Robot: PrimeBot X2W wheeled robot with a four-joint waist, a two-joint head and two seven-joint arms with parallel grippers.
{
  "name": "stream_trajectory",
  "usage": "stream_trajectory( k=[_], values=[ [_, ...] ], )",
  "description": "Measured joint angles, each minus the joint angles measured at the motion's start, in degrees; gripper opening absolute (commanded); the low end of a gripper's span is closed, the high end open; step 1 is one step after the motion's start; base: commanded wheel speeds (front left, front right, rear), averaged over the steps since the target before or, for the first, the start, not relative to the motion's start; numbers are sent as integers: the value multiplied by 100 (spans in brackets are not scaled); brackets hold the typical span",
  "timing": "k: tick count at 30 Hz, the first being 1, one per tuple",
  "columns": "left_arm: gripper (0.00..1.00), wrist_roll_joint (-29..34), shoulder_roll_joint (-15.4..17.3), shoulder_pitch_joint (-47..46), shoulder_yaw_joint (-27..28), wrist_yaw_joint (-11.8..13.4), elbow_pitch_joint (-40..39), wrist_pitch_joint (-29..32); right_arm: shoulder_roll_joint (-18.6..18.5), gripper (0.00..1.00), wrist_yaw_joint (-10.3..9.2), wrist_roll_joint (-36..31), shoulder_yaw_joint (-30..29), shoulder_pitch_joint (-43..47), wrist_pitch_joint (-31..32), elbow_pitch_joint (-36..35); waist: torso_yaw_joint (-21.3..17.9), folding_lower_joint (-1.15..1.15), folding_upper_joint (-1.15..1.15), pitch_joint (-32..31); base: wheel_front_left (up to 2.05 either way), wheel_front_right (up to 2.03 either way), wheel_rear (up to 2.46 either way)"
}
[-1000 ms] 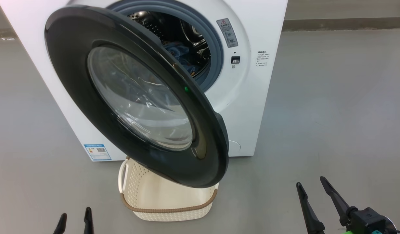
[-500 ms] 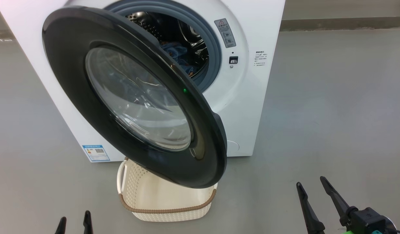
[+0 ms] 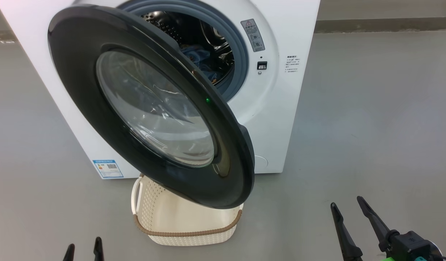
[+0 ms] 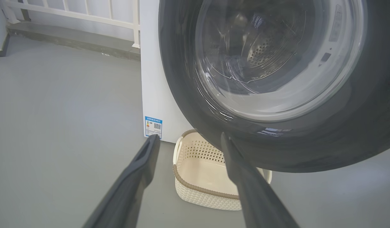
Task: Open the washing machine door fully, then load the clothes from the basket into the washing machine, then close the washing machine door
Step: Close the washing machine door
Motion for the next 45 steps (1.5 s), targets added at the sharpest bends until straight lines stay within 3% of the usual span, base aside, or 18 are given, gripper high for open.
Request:
stream_trajectory(
  k=[1, 2, 4, 7, 21, 29, 38, 45],
  values=[
    [100, 24, -3, 0, 8, -12, 8, 0, 0, 48, 0, 0, 1, 0, 0, -5, 1, 0, 0, 1, 0, 0, 0],
    [100, 31, -7, -1, 15, -12, 13, 0, 0, 33, 0, 0, 3, 0, 0, -14, 3, 0, 0, 2, 0, 0, 0],
    [100, 38, -15, -1, 35, -33, 16, 0, 0, 17, 0, 0, 11, 0, 0, -41, 4, 0, 0, 6, 0, 0, 0],
    [100, 66, -24, -2, 51, -56, 31, 0, -7, 1, 0, 1, 30, 0, 0, -43, 8, 0, 0, 17, 0, 0, 0],
    [100, 190, -66, -8, 146, -157, 60, 0, -38, 0, 0, 38, 171, -108, 0, -177, 10, 0, 0, 80, 0, 0, 0],
    [100, 232, -80, -28, 156, -164, 111, 0, -99, 0, 0, 108, 455, -838, 0, -980, 49, 0, 0, 117, 0, 0, 0],
    [100, 277, -93, -49, 153, -214, 164, 0, -214, 0, 0, 192, 1505, -2113, -1, -1781, 141, 0, 0, 121, 0, 0, 0],
    [100, 286, -123, -162, 112, -233, 196, 0, -59, 0, 0, 386, 2565, -2392, -7, -1315, 288, 0, 0, 132, 0, 0, 0]
  ],
)
